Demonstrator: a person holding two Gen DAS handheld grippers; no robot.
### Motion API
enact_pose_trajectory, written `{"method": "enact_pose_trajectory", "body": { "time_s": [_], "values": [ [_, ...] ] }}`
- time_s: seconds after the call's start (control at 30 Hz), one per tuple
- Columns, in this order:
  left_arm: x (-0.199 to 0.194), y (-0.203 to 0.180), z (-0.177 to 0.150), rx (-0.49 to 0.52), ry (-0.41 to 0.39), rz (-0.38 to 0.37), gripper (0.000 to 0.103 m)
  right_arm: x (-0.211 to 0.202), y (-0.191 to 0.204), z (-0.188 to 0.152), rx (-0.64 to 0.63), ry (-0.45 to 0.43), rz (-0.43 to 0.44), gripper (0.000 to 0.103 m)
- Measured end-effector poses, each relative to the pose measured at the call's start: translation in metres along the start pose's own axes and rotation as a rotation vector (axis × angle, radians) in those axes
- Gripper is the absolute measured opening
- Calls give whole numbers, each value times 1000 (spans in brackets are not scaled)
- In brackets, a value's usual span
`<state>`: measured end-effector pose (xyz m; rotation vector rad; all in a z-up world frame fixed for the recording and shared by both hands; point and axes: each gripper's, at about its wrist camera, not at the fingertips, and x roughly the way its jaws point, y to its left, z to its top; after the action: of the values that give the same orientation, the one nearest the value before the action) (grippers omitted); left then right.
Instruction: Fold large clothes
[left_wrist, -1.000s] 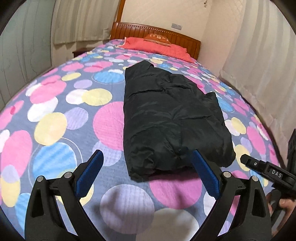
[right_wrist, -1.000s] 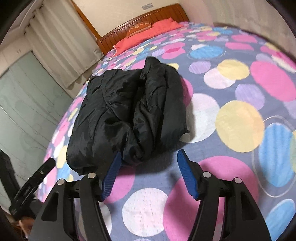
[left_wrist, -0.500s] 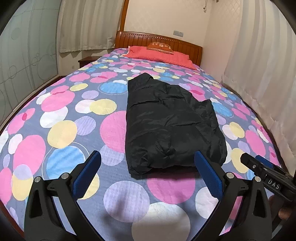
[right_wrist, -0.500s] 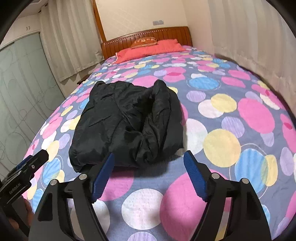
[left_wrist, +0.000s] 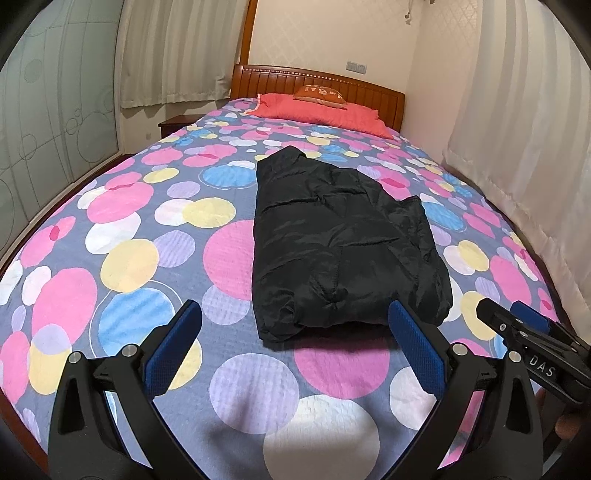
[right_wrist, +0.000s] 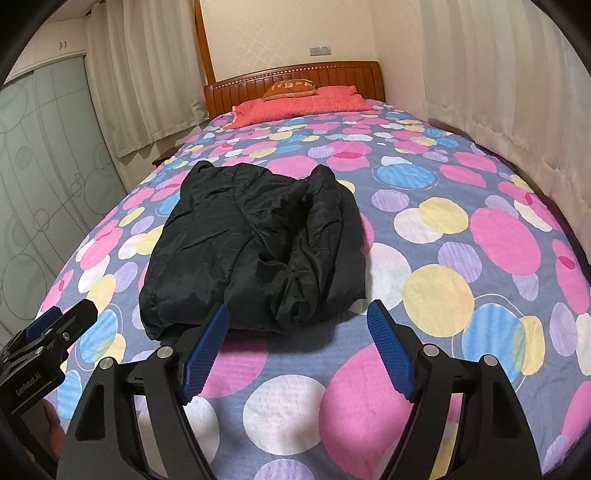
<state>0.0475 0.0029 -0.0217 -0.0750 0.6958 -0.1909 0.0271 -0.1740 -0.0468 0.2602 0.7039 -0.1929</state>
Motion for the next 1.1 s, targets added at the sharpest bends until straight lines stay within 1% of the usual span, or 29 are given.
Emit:
{"method": "enact_pose_trajectory", "body": {
  "time_s": [1.1],
  "values": [
    [-2, 2, -2, 3, -1, 5, 101, -4, 9, -2, -18, -3, -2, 76]
  ]
}}
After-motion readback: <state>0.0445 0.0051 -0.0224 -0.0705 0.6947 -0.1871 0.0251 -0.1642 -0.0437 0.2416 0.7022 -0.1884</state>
